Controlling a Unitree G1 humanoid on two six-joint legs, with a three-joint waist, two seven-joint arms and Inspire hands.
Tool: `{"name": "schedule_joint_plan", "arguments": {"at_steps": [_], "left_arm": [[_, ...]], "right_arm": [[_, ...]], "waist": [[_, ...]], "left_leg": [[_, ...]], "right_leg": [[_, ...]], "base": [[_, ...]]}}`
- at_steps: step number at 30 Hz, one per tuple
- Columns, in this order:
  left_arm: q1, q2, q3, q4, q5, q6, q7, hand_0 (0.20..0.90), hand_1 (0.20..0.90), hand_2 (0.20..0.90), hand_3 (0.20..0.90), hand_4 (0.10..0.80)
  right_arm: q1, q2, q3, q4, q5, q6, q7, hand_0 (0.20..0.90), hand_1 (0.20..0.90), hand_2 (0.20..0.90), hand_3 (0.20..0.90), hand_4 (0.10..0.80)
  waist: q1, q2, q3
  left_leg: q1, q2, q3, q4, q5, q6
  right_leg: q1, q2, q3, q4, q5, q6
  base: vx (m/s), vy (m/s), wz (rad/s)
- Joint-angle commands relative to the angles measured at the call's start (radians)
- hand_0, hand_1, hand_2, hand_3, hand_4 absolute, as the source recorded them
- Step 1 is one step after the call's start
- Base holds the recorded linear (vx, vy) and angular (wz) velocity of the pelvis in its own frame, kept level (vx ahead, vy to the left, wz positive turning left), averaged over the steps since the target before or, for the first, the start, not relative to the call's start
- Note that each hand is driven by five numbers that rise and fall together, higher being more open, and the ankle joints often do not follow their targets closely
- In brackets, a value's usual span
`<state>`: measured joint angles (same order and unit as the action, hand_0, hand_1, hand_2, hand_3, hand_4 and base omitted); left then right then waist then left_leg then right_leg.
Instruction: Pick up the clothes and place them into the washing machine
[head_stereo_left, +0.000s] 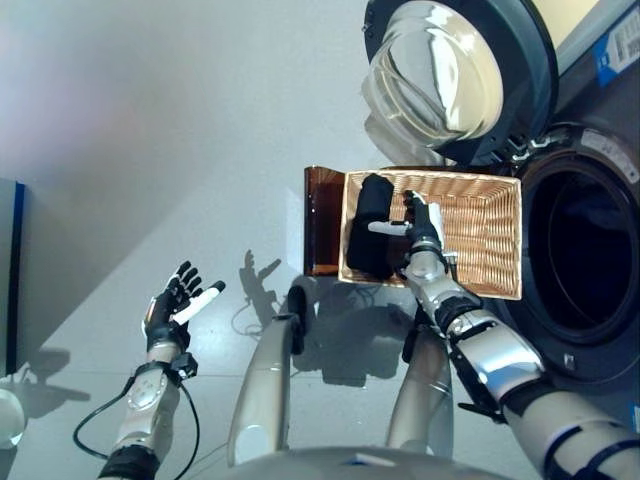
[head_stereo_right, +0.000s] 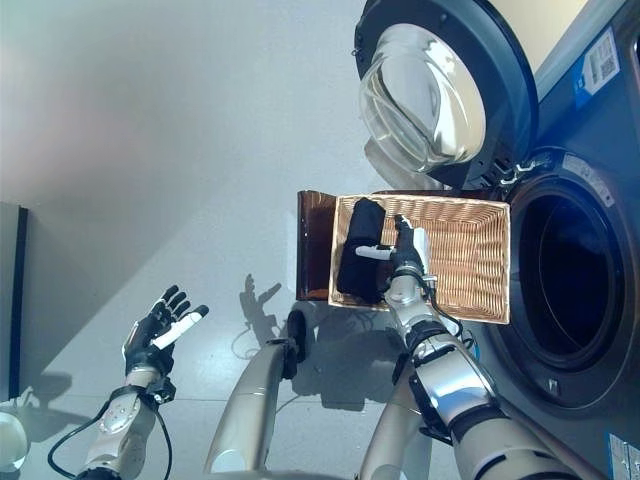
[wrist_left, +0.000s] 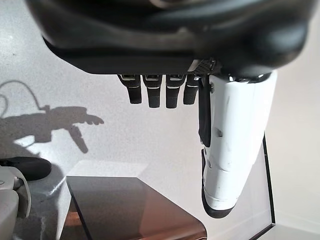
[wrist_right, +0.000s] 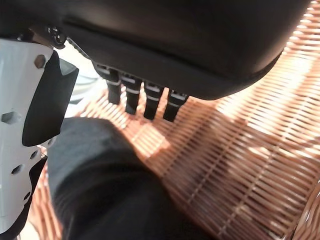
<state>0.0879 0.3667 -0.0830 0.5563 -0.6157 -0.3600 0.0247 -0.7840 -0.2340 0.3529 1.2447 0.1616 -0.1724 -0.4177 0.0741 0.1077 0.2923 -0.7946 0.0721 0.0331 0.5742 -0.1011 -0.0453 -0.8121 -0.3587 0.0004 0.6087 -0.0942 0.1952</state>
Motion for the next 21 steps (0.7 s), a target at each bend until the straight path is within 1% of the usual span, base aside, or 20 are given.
{"name": "schedule_joint_plan", "arguments": {"at_steps": [1,8,11,12,16,17,18,19,21], "left_arm": [[0.002,0.080,0.065,-0.040,0.008,-0.083,0.040,0.900,0.900,0.900,0.900,0.800],[0.001,0.081,0.063,-0.045,0.012,-0.083,0.048,0.900,0.900,0.900,0.900,0.800],[-0.003,0.085,0.065,-0.034,0.018,-0.080,0.059,0.900,0.900,0.900,0.900,0.800],[-0.007,0.085,0.061,-0.027,0.019,-0.073,0.062,0.900,0.900,0.900,0.900,0.800],[-0.005,0.089,0.057,-0.037,0.023,-0.064,0.067,0.900,0.900,0.900,0.900,0.800],[-0.005,0.091,0.057,-0.039,0.022,-0.065,0.069,0.900,0.900,0.900,0.900,0.800],[-0.006,0.093,0.059,-0.041,0.021,-0.064,0.071,0.900,0.900,0.900,0.900,0.800],[-0.006,0.094,0.061,-0.042,0.021,-0.064,0.073,0.900,0.900,0.900,0.900,0.800],[-0.005,0.095,0.064,-0.046,0.025,-0.063,0.076,0.900,0.900,0.900,0.900,0.800]], "right_arm": [[-0.084,0.008,0.022,-0.036,-0.042,-0.047,-0.030,0.900,0.900,0.900,0.900,0.800],[-0.104,0.038,0.043,-0.023,-0.085,-0.030,-0.044,0.900,0.900,0.900,0.900,0.800],[-0.124,0.063,0.046,0.008,-0.106,-0.010,-0.059,0.900,0.900,0.900,0.900,0.800],[-0.135,0.089,0.046,0.030,-0.110,0.002,-0.062,0.900,0.900,0.900,0.900,0.800],[-0.156,0.130,0.065,0.050,-0.115,0.016,-0.056,0.900,0.900,0.900,0.900,0.800],[-0.163,0.133,0.067,0.051,-0.113,0.017,-0.057,0.590,0.590,0.590,0.590,0.578],[-0.167,0.134,0.067,0.051,-0.109,0.018,-0.056,0.345,0.345,0.345,0.345,0.404],[-0.170,0.135,0.068,0.048,-0.107,0.017,-0.054,0.200,0.200,0.200,0.200,0.300],[-0.169,0.136,0.069,0.041,-0.106,0.018,-0.053,0.200,0.200,0.200,0.200,0.300]], "waist": [[0.015,0.019,-0.028],[0.019,0.015,-0.027],[0.020,0.012,-0.029],[0.021,0.010,-0.031],[0.024,0.010,-0.033],[0.025,0.010,-0.033],[0.026,0.011,-0.032],[0.027,0.010,-0.031],[0.027,0.011,-0.028]], "left_leg": [[0.028,0.031,-0.046,-0.007,-0.001,-0.073],[0.033,0.027,-0.044,-0.012,-0.001,-0.073],[0.037,0.027,-0.045,-0.013,-0.002,-0.072],[0.039,0.026,-0.045,-0.014,-0.003,-0.072],[0.036,0.027,-0.046,-0.012,-0.005,-0.072],[0.037,0.027,-0.046,-0.013,-0.005,-0.072],[0.036,0.026,-0.047,-0.013,-0.004,-0.072],[0.034,0.025,-0.048,-0.009,-0.005,-0.071],[0.031,0.024,-0.047,-0.006,-0.005,-0.071]], "right_leg": [[-0.005,-0.016,0.030,-0.069,0.158,-0.010],[0.002,-0.018,0.026,-0.073,0.161,-0.010],[0.006,-0.018,0.024,-0.074,0.161,-0.011],[0.006,-0.017,0.023,-0.073,0.160,-0.012],[0.005,-0.016,0.026,-0.071,0.159,-0.012],[0.005,-0.016,0.026,-0.071,0.159,-0.013],[0.003,-0.016,0.026,-0.069,0.158,-0.013],[0.002,-0.015,0.027,-0.066,0.158,-0.013],[0.000,-0.016,0.026,-0.065,0.157,-0.014]], "base": [[0.000,0.000,0.00],[0.000,0.000,0.00],[0.000,0.000,0.00],[0.000,0.000,0.00],[0.000,0.000,0.00],[0.000,0.000,0.00],[0.000,0.000,0.00],[0.000,0.000,0.00],[0.000,0.000,0.00]]}}
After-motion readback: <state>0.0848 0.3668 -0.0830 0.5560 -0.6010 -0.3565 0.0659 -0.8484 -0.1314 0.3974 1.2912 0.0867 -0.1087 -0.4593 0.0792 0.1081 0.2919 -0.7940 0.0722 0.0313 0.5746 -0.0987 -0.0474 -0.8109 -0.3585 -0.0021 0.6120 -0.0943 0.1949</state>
